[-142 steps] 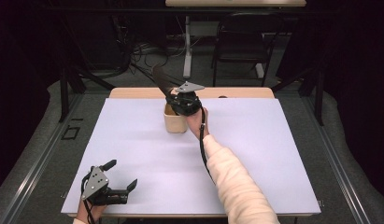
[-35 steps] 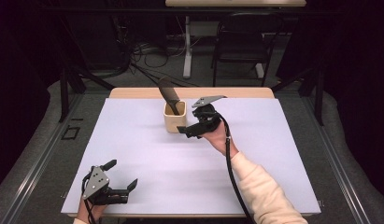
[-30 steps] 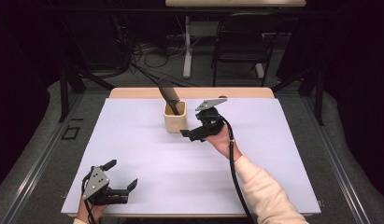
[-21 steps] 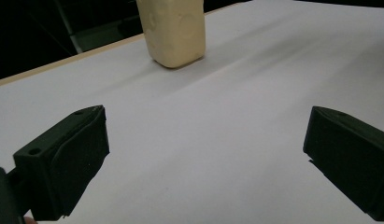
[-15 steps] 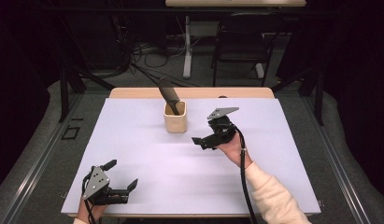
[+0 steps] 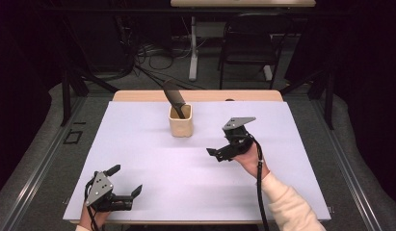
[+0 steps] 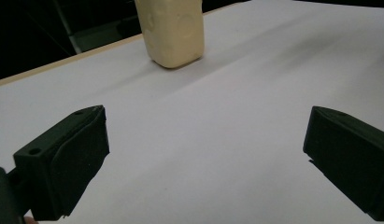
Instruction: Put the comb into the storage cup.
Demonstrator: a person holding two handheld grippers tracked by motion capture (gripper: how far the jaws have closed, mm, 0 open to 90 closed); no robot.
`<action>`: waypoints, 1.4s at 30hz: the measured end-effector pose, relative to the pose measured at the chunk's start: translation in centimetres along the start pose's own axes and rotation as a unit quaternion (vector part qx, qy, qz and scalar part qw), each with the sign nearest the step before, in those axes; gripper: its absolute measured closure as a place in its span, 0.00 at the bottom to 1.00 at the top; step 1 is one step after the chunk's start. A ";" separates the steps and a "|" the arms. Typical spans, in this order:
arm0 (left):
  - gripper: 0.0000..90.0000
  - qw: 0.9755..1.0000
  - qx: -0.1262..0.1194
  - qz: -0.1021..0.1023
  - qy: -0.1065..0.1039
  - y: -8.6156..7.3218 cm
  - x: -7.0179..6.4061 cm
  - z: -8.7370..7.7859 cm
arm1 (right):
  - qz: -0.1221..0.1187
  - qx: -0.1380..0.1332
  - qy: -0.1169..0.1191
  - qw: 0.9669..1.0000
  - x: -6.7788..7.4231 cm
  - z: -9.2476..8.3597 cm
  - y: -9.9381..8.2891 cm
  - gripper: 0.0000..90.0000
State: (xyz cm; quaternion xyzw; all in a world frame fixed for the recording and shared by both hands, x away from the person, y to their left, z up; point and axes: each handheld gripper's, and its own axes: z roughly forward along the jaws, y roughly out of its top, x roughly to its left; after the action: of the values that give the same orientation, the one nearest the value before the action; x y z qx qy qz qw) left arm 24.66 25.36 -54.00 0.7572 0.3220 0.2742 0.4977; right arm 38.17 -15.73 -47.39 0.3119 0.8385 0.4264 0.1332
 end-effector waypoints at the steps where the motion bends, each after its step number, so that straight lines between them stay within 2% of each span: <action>1: 0.00 1.000 0.000 0.001 0.000 0.0 0.0 0.0 | -0.001 -0.001 -0.001 1.000 0.0 -0.2 -0.2 0.00; 9: 0.00 1.000 -0.002 0.000 -0.002 0.0 -0.1 0.0 | -0.012 -0.008 -0.011 1.000 0.0 -1.8 -1.3 0.00; 13: 0.00 1.000 -0.004 -0.001 -0.002 0.0 0.0 -0.1 | -0.022 -0.009 -0.023 0.999 0.3 -2.4 -1.9 0.00; 20: 0.00 1.000 -0.003 0.000 -0.002 0.0 -0.1 -0.1 | -0.020 -0.013 -0.028 0.999 0.5 -3.4 -3.3 0.00; 27: 0.00 1.000 -0.002 0.000 -0.003 0.0 -0.1 0.0 | -0.022 -0.007 -0.032 0.999 0.8 -3.7 -4.6 0.00; 34: 0.00 1.000 0.000 0.001 -0.002 0.0 -0.1 0.0 | -0.023 -0.017 -0.035 0.999 1.1 -4.3 -5.5 0.00; 38: 0.00 1.000 0.000 -0.001 -0.002 0.0 -0.1 0.1 | -0.032 -0.010 -0.041 0.999 1.6 -4.4 -6.0 0.00; 42: 0.00 1.000 0.001 -0.001 -0.003 0.0 -0.1 0.1 | -0.044 -0.015 -0.047 0.998 2.1 -4.5 -6.7 0.00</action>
State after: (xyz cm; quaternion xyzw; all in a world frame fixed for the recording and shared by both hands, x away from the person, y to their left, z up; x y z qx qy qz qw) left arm 24.65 25.24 -54.05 0.7580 0.3213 0.2713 0.4985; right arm 31.61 -20.25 -49.94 0.2919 0.8381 0.4174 0.1954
